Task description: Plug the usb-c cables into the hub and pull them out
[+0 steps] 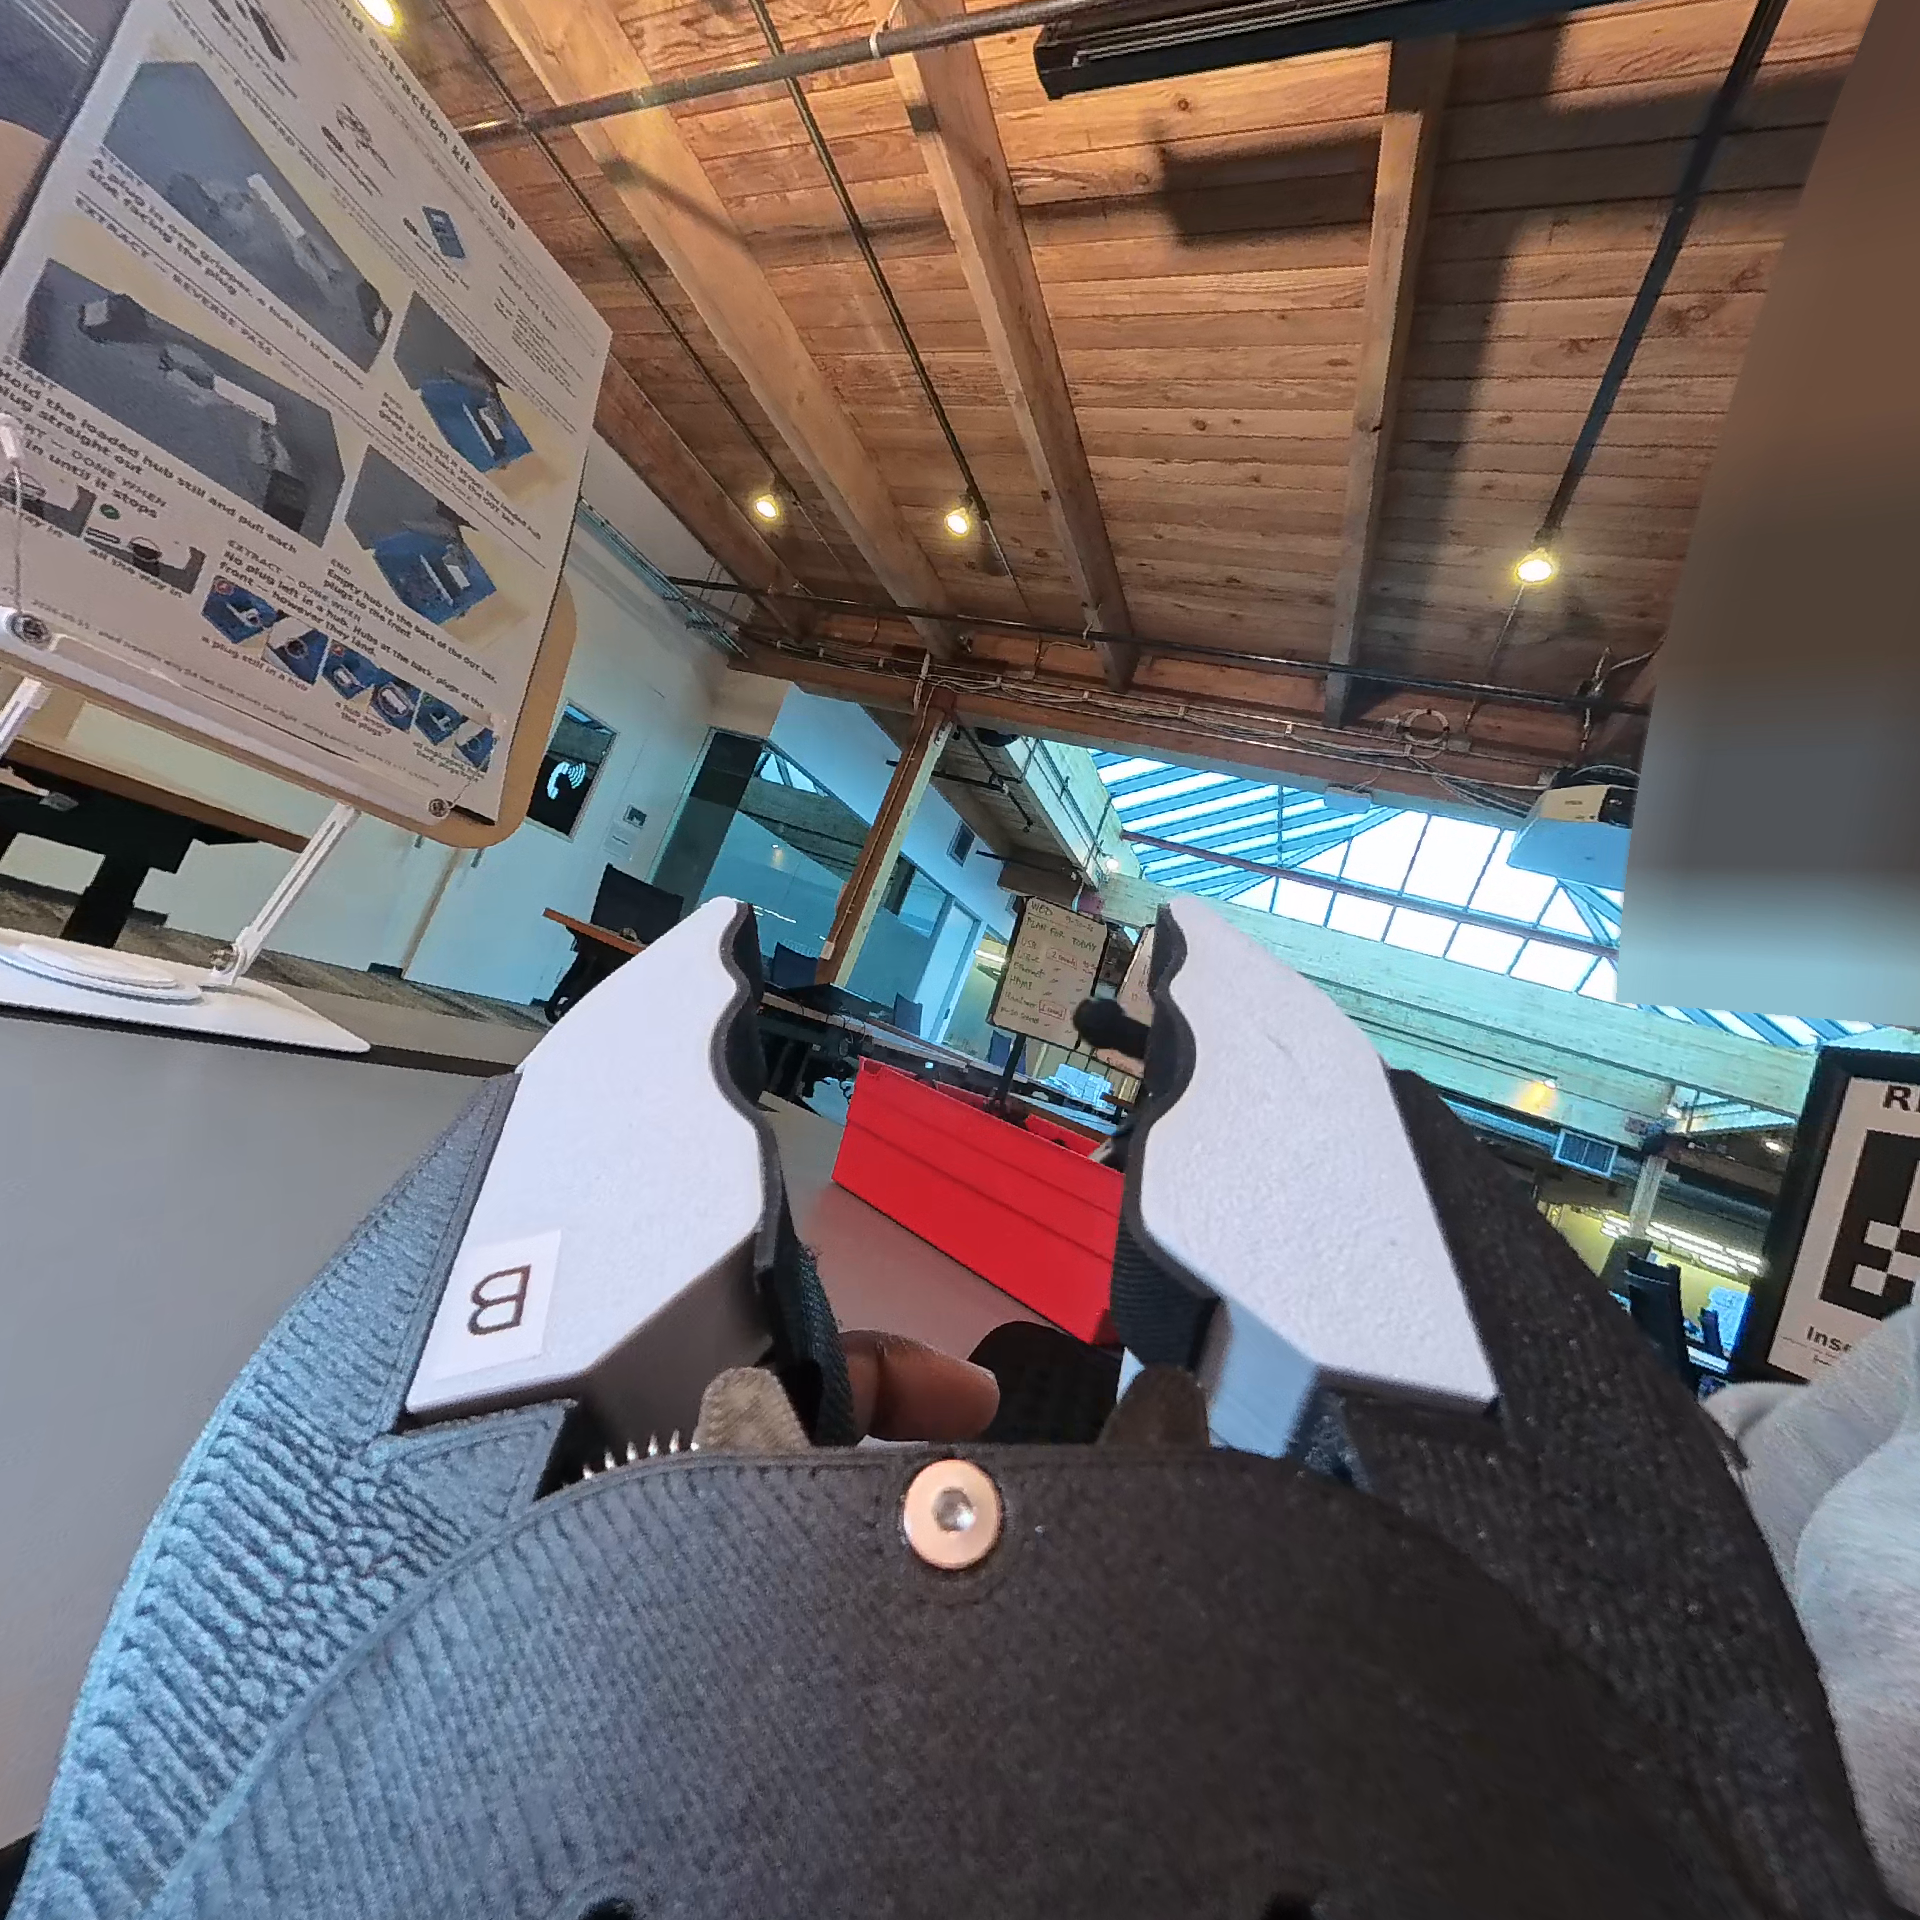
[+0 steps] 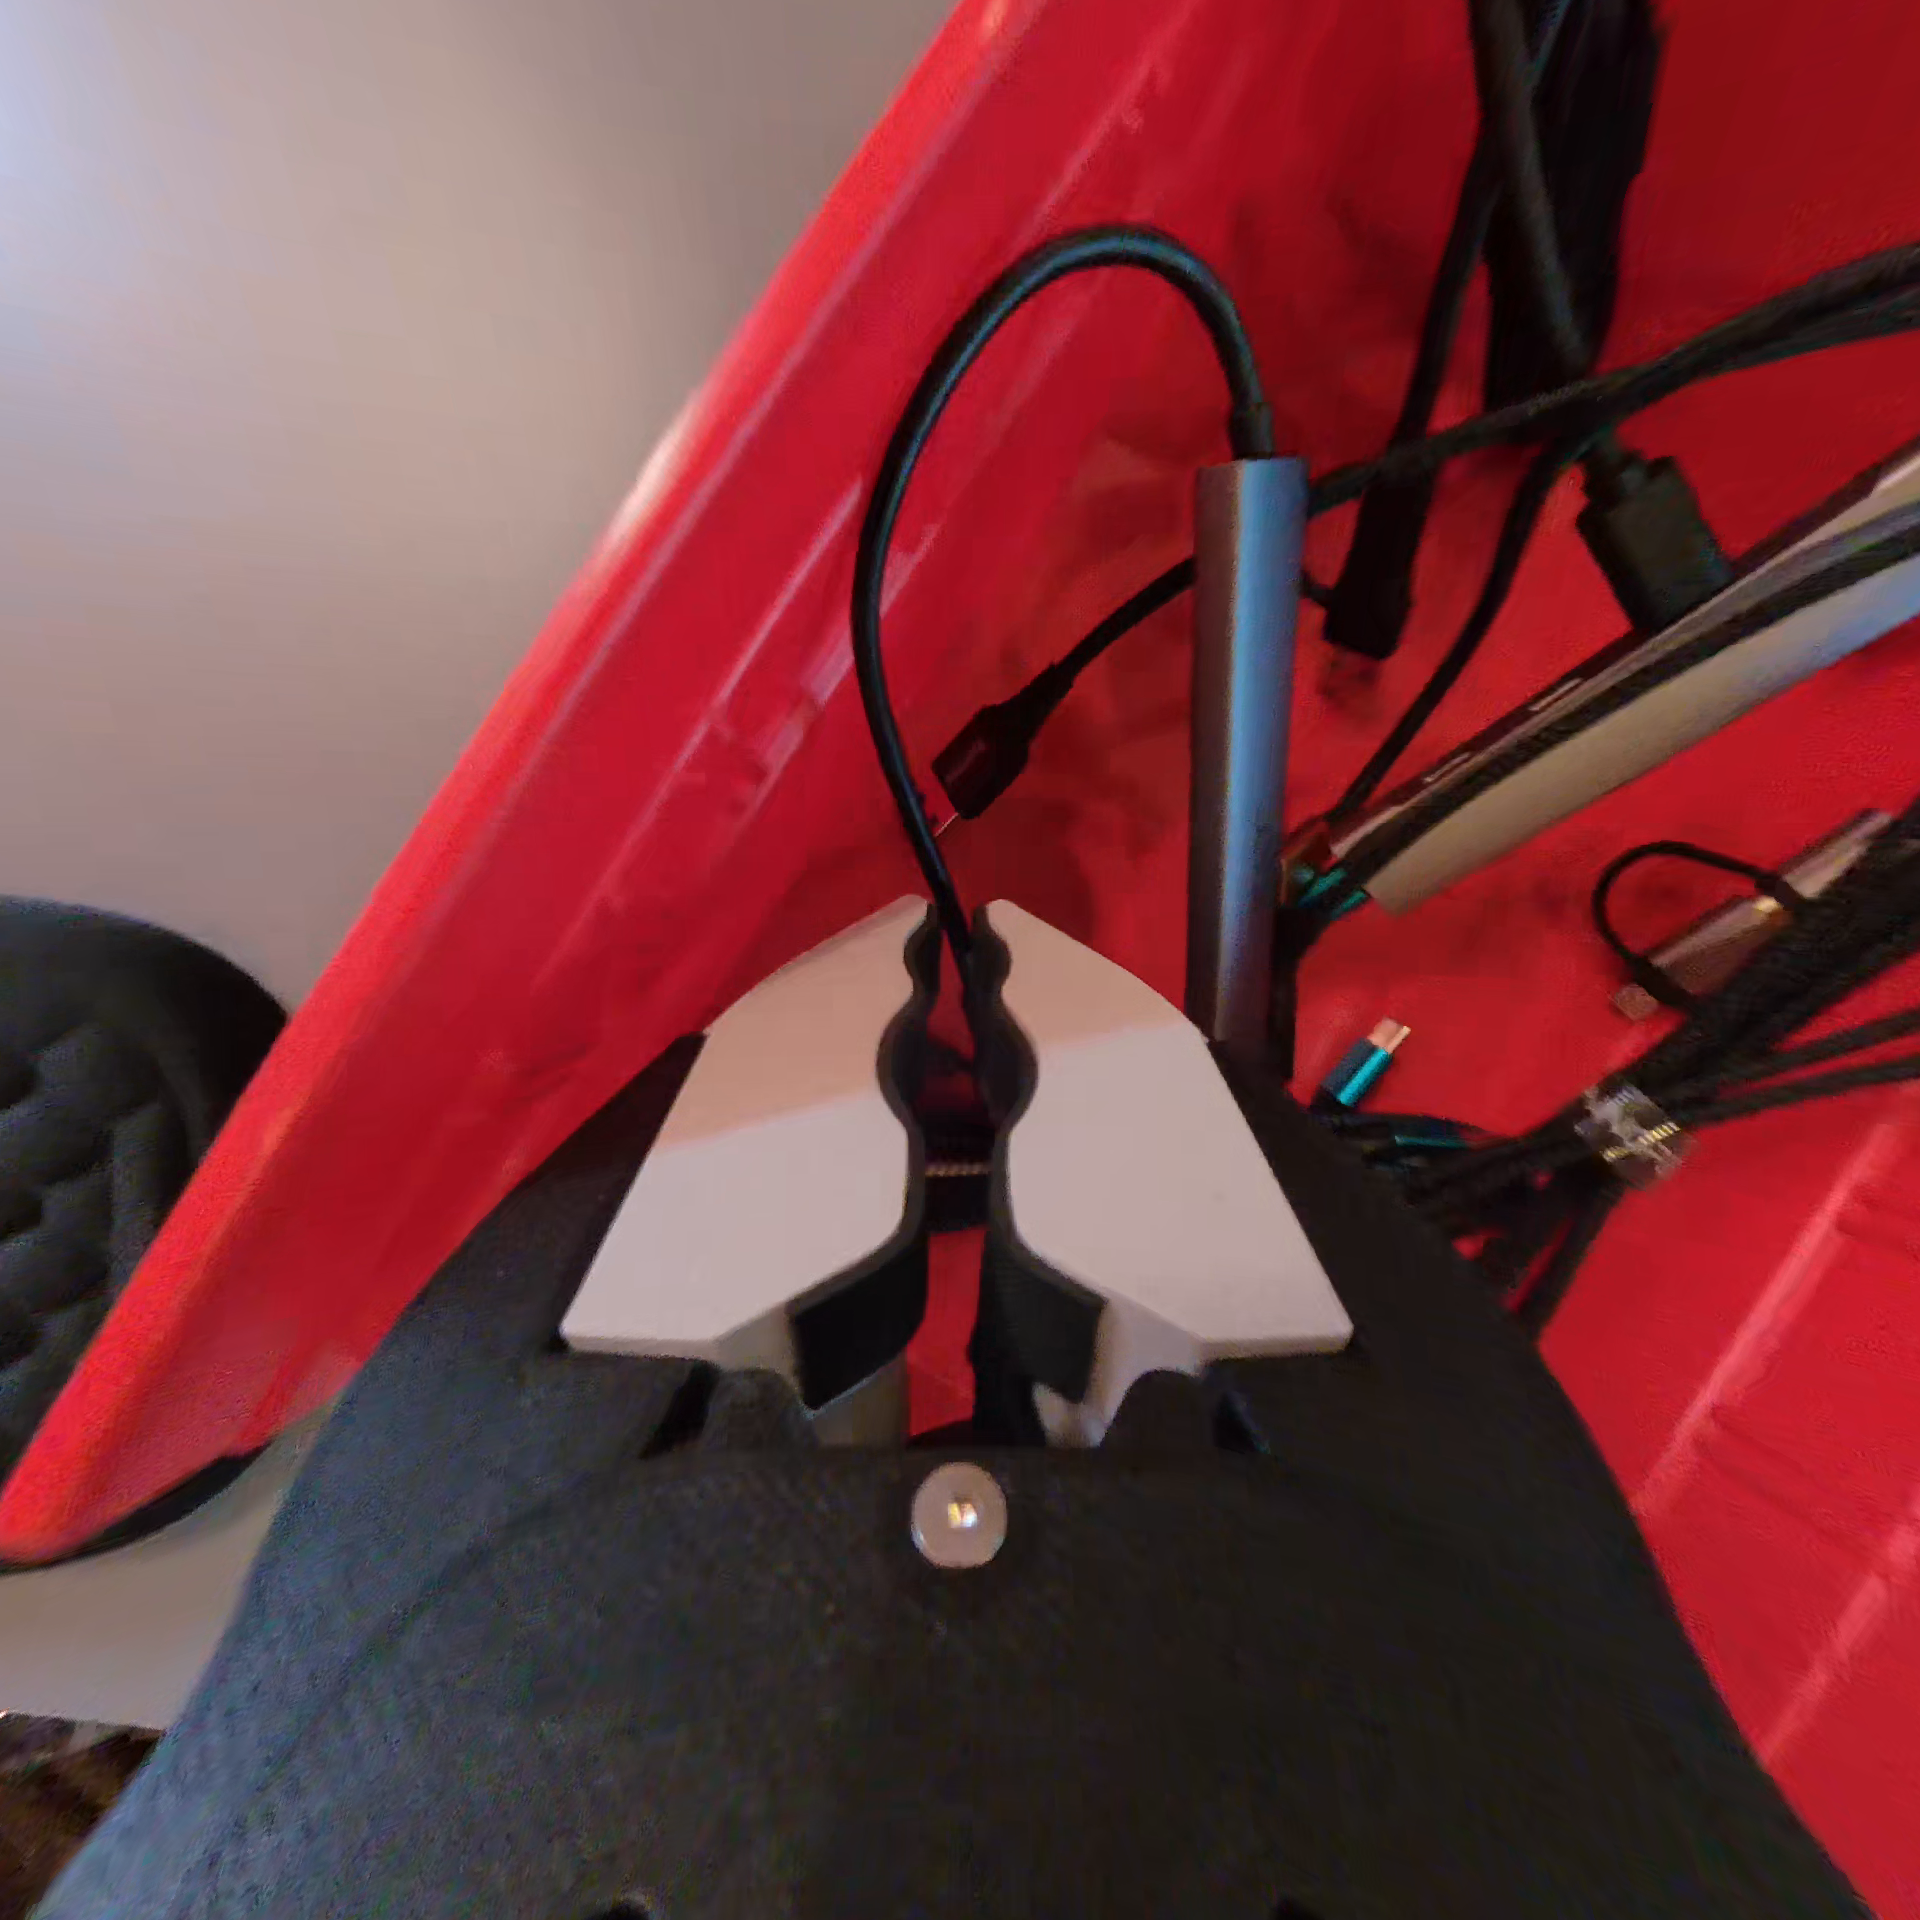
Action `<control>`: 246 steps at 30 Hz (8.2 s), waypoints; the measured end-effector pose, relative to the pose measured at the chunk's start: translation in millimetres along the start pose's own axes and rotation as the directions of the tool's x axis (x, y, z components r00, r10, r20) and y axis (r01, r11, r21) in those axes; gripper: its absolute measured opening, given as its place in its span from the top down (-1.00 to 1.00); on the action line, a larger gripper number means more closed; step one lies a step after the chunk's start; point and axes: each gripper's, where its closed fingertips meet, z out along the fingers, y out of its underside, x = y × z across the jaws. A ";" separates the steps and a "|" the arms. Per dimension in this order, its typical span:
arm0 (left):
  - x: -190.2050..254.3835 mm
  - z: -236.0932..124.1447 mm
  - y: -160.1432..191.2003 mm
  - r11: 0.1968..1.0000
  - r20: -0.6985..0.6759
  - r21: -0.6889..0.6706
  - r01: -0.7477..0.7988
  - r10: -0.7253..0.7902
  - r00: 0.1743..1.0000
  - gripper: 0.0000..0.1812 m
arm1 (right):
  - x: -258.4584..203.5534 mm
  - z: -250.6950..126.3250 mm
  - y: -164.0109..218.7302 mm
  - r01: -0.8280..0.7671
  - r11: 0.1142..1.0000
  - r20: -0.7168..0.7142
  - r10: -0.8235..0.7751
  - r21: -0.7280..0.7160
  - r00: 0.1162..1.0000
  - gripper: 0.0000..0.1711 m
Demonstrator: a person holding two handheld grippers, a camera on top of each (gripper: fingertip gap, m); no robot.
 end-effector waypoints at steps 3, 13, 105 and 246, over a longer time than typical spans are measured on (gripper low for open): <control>-0.1 0.0 0.0 1.000 0.000 0.000 0.000 0.000 1.000 0.20 | 5.8 18.4 2.6 -0.035 0.996 0.022 0.037 -0.085 0.999 0.94; -1.3 -0.1 -0.4 1.000 0.002 0.002 0.012 -0.012 1.000 0.20 | 10.8 -12.4 -11.0 -0.140 0.972 0.051 0.133 0.189 0.990 0.47; -114.0 -290.6 -214.7 0.831 0.819 -0.525 -0.183 0.551 0.157 0.23 | -628.8 -107.8 -126.6 -0.079 0.545 0.536 -0.768 0.834 0.351 -0.45; -179.2 -84.7 45.3 -0.198 -0.311 -0.935 -0.292 0.855 0.415 0.44 | -170.7 18.7 -70.1 0.803 0.531 -0.368 -0.714 0.271 0.596 0.56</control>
